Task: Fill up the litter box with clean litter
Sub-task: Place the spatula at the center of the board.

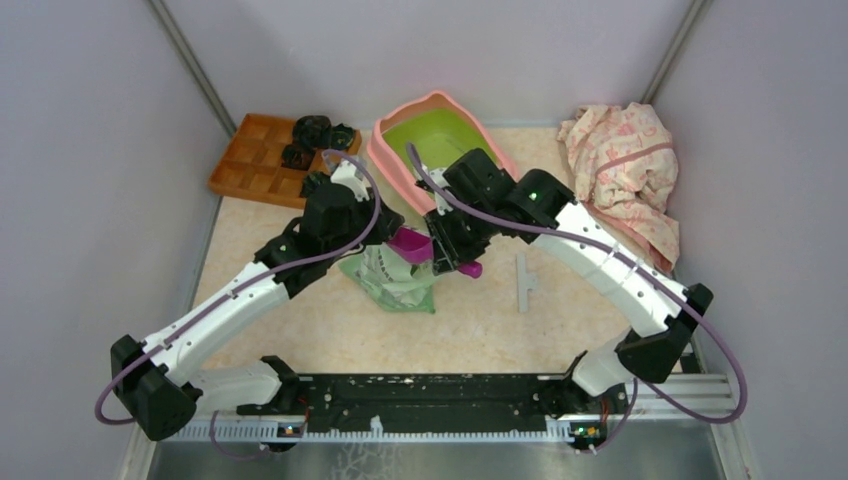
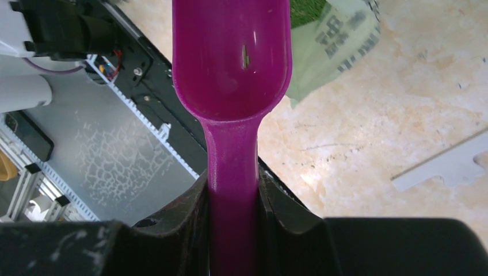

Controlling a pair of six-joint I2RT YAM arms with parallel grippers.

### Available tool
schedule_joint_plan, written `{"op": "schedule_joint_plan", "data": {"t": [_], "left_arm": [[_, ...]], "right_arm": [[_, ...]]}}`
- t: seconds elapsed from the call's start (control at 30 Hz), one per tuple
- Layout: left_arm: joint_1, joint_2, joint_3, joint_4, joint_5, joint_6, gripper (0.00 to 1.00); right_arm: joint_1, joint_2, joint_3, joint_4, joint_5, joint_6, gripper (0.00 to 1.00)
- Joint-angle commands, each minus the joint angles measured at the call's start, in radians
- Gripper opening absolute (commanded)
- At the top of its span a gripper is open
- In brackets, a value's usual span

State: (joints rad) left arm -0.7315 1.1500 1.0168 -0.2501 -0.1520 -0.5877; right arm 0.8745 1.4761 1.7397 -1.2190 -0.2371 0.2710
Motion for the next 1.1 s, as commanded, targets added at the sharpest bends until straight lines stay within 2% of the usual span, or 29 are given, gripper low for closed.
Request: {"op": "schedule_joint_plan", "data": {"t": [0.0, 0.17, 0.3, 0.47, 0.67, 0.93, 1.07], "left_arm": [[-0.006, -0.03, 0.001, -0.026, -0.054, 0.038, 0.29], [-0.006, -0.048, 0.028, -0.06, -0.113, 0.073, 0.29], [-0.006, -0.05, 0.034, -0.074, -0.129, 0.086, 0.29], [-0.006, -0.05, 0.026, -0.077, -0.126, 0.082, 0.29], [-0.006, -0.069, 0.02, -0.09, -0.136, 0.079, 0.29], [-0.006, -0.082, 0.014, -0.101, -0.147, 0.077, 0.29], [-0.006, -0.09, 0.009, -0.105, -0.148, 0.077, 0.29]], "right_arm": [[-0.025, -0.136, -0.069, 0.007, 0.064, 0.003, 0.0], [-0.026, -0.35, -0.341, 0.03, 0.146, 0.111, 0.0], [-0.025, -0.489, -0.538, 0.117, 0.207, 0.189, 0.0], [-0.025, -0.586, -0.749, 0.24, 0.313, 0.211, 0.0], [-0.023, -0.51, -0.961, 0.53, 0.303, 0.177, 0.0], [-0.023, -0.249, -0.953, 0.754, 0.314, 0.112, 0.0], [-0.023, -0.156, -0.925, 0.795, 0.316, 0.083, 0.02]]}}
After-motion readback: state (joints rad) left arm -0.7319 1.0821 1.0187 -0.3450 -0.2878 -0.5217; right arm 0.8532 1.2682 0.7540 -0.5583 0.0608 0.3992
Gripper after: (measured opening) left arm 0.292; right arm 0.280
